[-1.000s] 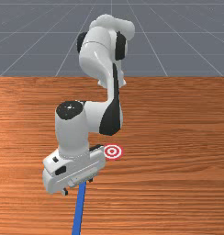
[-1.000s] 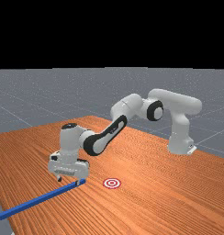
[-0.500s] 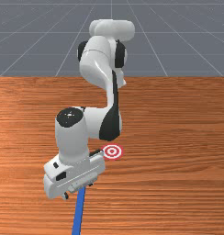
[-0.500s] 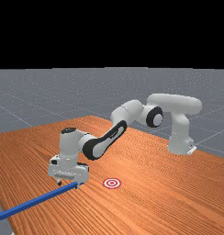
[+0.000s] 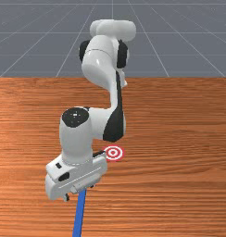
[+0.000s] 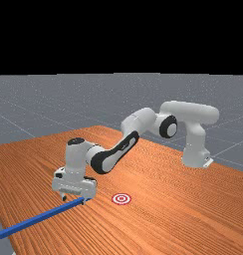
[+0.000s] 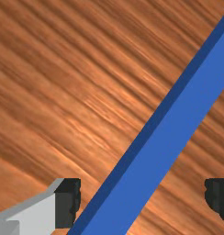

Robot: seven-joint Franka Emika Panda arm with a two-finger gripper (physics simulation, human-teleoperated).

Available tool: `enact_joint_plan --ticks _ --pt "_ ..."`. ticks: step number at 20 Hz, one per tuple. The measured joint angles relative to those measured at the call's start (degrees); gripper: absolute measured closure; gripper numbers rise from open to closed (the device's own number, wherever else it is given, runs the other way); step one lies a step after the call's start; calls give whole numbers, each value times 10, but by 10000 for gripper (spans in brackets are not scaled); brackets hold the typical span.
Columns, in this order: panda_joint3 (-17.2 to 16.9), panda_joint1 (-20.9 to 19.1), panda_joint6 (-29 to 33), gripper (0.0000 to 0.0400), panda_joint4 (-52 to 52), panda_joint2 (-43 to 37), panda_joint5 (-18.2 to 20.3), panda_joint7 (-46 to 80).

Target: Pull the pivot to the target area

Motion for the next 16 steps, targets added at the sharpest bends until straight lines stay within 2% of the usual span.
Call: enact_joint_plan --ticks 3,4,5,6,7,8,10,11,12,13,14,15,16 --pt "0 0 -4 0 12 8 0 3" --pt "-19 9 -5 0 35 22 -15 23" --pt "-1 0 -8 1 25 16 0 7" --pt "-1 0 -8 0 25 16 0 7" --pt "-1 0 -8 156 25 16 1 7" --pt "-1 0 -8 225 25 16 1 7" --pt "-1 -1 -8 302 26 16 1 7" --pt "-49 26 8 294 -10 0 -41 51" --pt "-34 20 12 304 -25 -12 -28 37" --pt "-5 6 56 305 -85 -45 -2 10" --pt "-5 6 60 305 -99 -56 -2 10" --pt "-6 6 14 305 -48 -34 -4 11" --pt "30 -16 37 305 -138 -87 30 -27"
